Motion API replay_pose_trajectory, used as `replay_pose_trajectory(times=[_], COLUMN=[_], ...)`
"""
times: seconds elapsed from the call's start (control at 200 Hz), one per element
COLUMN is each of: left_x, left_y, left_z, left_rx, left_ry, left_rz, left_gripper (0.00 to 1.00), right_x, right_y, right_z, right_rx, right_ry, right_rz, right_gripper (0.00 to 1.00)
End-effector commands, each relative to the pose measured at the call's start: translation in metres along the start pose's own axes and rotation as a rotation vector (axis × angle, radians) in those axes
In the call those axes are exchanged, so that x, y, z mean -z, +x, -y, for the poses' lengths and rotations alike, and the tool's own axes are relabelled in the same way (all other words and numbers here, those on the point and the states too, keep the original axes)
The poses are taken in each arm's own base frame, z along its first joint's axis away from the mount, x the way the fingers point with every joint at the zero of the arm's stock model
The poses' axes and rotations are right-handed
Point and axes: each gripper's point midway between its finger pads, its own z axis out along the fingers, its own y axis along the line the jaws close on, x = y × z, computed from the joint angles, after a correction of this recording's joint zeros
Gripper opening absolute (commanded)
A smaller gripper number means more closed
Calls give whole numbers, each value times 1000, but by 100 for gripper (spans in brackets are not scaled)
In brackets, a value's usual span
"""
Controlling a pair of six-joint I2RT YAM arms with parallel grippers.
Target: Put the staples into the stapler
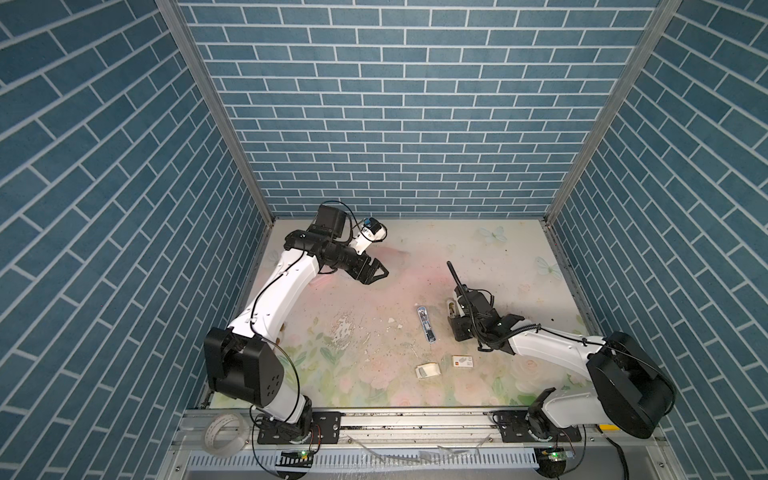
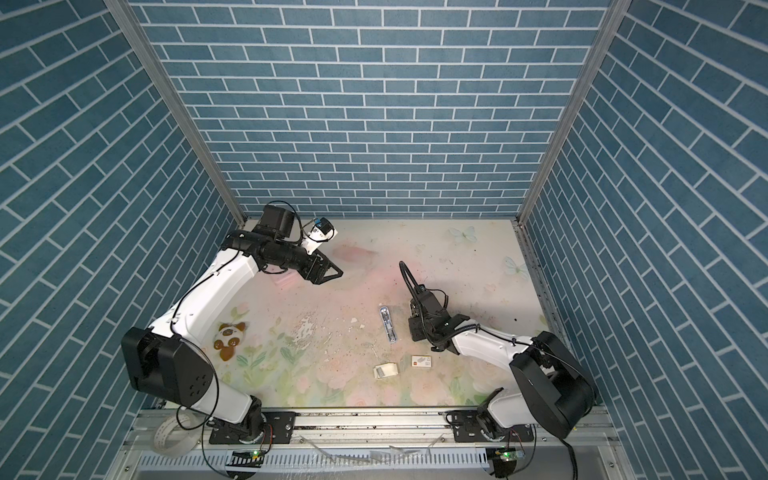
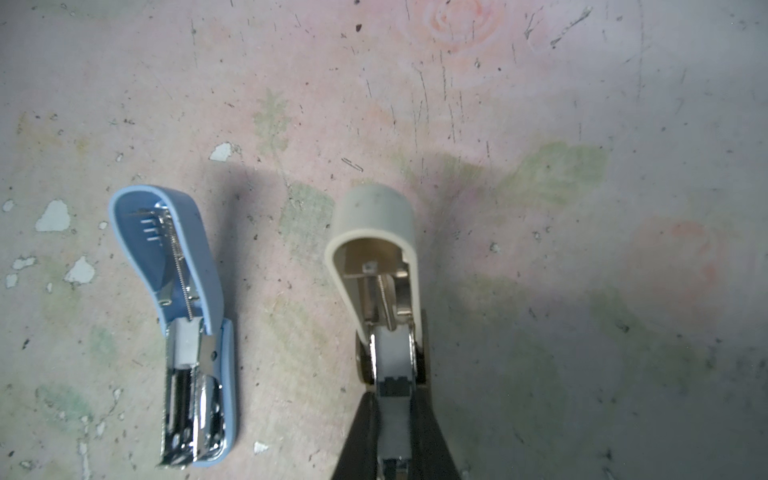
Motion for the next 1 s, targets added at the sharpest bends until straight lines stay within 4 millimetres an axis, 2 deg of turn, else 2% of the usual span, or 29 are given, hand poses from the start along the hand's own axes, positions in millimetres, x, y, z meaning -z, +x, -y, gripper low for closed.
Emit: replay_pose_trajectory(times=[0.0,0.24,0.6,0.99], left_x=[-2,-1,2,-1], left_y=[6,6,3,7], left_z=[-3,-2,-2,-4], left_rx=[8,6,-4,5], left_ry=[-4,-4,-13,-13], left_rz=[-16,-16,-13,-23], left_gripper=[85,85,85,85], right_x=[-2,-2,17,5], right_y=[-3,-3,-18,-10], right_z=[-1,0,-4,7], right_rx=[22,22,37,56], right_ry=[-3,1,-21,39], right_rz=[0,-3,61,32], right_gripper=[12,12,12,12])
